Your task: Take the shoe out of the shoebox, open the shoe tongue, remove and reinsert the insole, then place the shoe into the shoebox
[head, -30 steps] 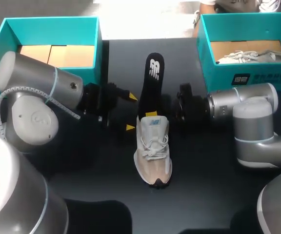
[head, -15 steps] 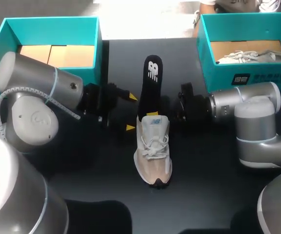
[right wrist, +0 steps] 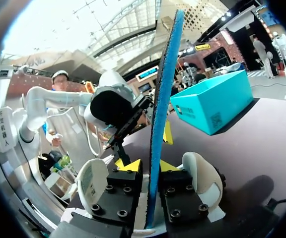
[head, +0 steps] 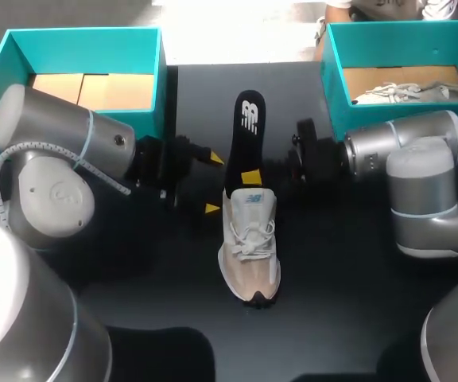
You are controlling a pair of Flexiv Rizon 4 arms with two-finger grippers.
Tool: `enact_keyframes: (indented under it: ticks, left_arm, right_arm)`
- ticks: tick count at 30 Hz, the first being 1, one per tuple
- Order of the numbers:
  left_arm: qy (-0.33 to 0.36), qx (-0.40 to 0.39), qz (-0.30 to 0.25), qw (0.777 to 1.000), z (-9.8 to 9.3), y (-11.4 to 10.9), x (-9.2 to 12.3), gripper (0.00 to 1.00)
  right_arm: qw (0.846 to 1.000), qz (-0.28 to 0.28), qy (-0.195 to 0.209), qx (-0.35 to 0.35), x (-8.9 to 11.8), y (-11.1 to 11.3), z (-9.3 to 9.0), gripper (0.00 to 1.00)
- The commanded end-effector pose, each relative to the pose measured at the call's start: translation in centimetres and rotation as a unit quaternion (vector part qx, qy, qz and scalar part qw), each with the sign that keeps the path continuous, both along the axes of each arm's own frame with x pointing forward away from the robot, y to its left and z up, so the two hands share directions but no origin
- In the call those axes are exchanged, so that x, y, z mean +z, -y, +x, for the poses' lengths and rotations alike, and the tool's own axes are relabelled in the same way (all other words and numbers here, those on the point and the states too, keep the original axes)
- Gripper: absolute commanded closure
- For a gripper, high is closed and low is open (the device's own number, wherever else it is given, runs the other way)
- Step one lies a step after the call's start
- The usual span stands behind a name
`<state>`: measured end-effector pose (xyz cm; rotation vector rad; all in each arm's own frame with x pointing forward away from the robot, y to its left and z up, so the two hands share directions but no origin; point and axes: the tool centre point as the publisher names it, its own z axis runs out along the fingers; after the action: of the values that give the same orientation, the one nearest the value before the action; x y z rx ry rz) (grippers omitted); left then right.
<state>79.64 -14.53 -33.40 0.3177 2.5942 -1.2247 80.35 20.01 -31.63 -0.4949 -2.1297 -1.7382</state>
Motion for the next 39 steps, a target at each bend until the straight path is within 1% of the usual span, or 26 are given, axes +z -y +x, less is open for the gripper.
enact_keyframes:
  ticks: [1, 5, 11, 14, 18, 20, 21, 23, 26, 29, 34, 37, 39]
  left_arm:
    - [0.000, 0.001, 0.003, 1.000, 0.0, 0.2, 0.1, 0.00]
    - [0.000, 0.001, 0.003, 1.000, 0.0, 0.2, 0.1, 0.00]
    - [0.000, 0.001, 0.003, 1.000, 0.0, 0.2, 0.1, 0.00]
    - [0.000, 0.001, 0.003, 1.000, 0.0, 0.2, 0.1, 0.00]
    - [0.000, 0.001, 0.003, 1.000, 0.0, 0.2, 0.1, 0.00]
    - [0.000, 0.001, 0.003, 1.000, 0.0, 0.2, 0.1, 0.00]
    - [0.000, 0.001, 0.003, 1.000, 0.0, 0.2, 0.1, 0.00]
    - [0.000, 0.001, 0.003, 1.000, 0.0, 0.2, 0.1, 0.00]
    - [0.000, 0.001, 0.003, 1.000, 0.0, 0.2, 0.1, 0.00]
    - [0.000, 0.001, 0.003, 1.000, 0.0, 0.2, 0.1, 0.00]
    - [0.000, 0.001, 0.003, 1.000, 0.0, 0.2, 0.1, 0.00]
    - [0.000, 0.001, 0.003, 1.000, 0.0, 0.2, 0.1, 0.00]
    - [0.000, 0.001, 0.003, 1.000, 0.0, 0.2, 0.1, 0.00]
  right_arm:
    - [0.999, -0.019, -0.017, 0.023, -0.5, 0.1, 0.6, 1.00]
    - [0.998, -0.042, -0.043, 0.032, -1.7, 0.6, -0.2, 1.00]
    - [0.995, -0.048, -0.081, 0.035, -3.6, 0.9, -2.5, 1.00]
    - [0.993, -0.050, -0.096, 0.037, -4.5, 0.8, -3.4, 1.00]
    - [0.992, -0.053, -0.104, 0.038, -4.8, 0.8, -3.7, 1.00]
    - [0.993, -0.056, -0.098, 0.038, -4.6, 0.8, -3.7, 1.00]
    - [0.994, -0.056, -0.092, 0.036, -4.4, 0.9, -3.6, 0.92]
    - [0.995, -0.058, -0.080, 0.035, -3.6, 1.0, -3.1, 0.85]
    - [0.995, -0.060, -0.066, 0.032, -2.5, 1.2, -2.1, 0.82]
    - [0.996, -0.060, -0.057, 0.032, -1.9, 1.3, -1.0, 0.81]
    - [0.996, -0.062, -0.044, 0.039, -1.6, 1.0, 0.6, 0.87]
    - [0.996, -0.061, -0.044, 0.042, -1.7, 0.9, 0.9, 0.91]
    - [0.996, -0.061, -0.046, 0.044, -2.0, 0.8, 0.9, 1.00]
